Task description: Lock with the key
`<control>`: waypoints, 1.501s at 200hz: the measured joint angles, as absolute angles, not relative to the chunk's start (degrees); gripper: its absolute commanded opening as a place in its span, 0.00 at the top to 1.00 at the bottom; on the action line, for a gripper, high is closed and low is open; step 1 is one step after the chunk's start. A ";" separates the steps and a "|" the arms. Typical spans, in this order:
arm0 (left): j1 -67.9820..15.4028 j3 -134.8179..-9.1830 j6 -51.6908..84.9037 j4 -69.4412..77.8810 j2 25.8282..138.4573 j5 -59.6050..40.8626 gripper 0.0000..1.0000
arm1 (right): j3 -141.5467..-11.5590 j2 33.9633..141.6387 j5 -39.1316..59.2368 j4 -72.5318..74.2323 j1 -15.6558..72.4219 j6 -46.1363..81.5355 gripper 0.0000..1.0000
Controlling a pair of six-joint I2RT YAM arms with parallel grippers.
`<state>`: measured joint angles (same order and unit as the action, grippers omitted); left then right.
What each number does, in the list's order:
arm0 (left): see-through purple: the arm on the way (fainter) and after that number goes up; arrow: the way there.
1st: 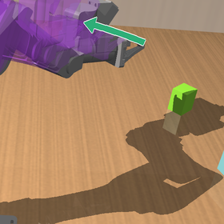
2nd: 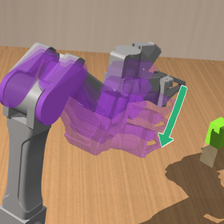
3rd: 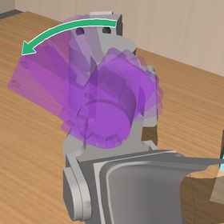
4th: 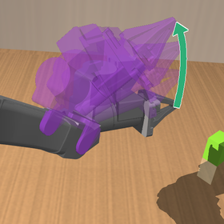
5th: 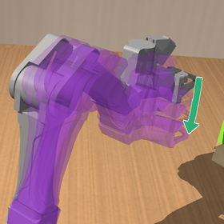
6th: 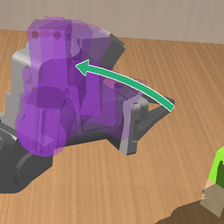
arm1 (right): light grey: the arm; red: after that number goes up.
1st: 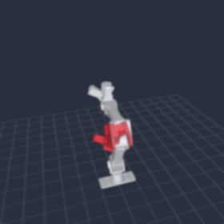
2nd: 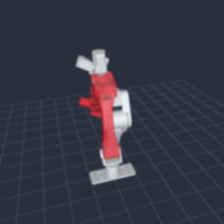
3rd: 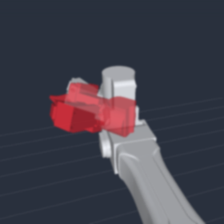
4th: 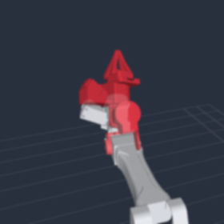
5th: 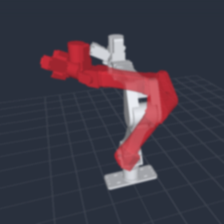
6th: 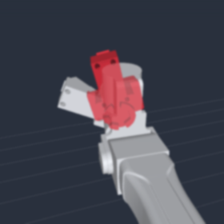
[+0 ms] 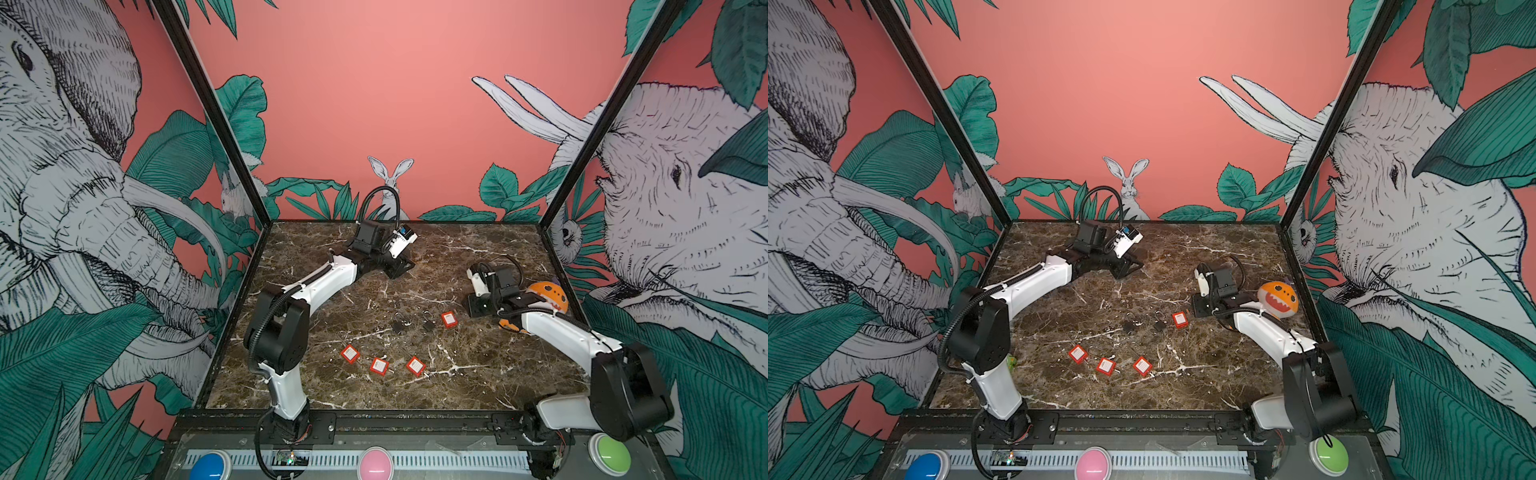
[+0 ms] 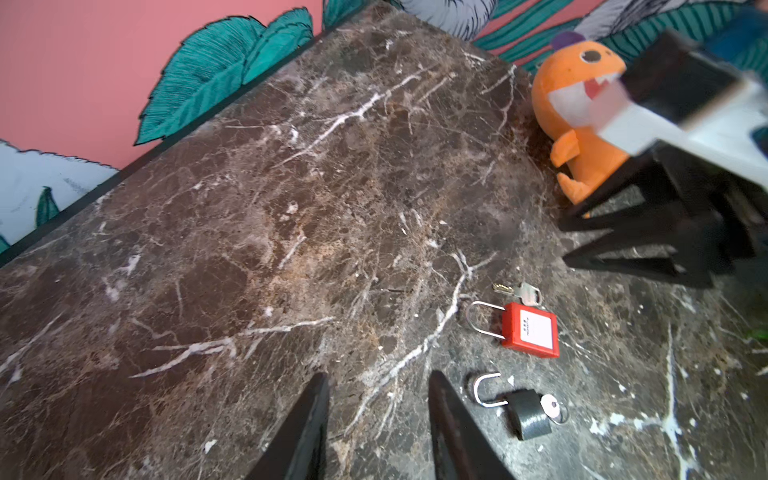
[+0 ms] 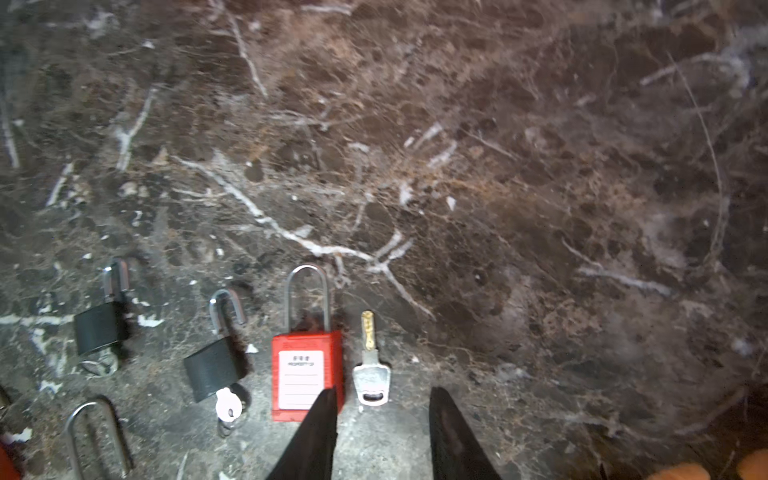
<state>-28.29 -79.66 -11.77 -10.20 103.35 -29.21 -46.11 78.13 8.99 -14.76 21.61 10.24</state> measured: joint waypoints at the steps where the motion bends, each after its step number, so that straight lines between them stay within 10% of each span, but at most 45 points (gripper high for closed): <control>1: -28.21 -79.61 -11.66 -10.07 103.33 -29.28 0.59 | -46.13 78.08 9.06 -14.81 21.76 10.22 0.62; 80: -23.97 -70.32 -4.47 -1.74 99.98 -30.35 0.59 | -52.69 88.47 11.29 -17.39 38.44 9.19 0.56; 300: -24.05 -64.99 -4.03 2.11 95.35 -28.29 0.58 | -60.31 102.48 5.32 -22.02 41.28 5.10 0.55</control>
<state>-24.05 -64.99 -4.03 2.11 95.35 -28.29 -60.31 102.48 5.32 -22.02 41.28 5.10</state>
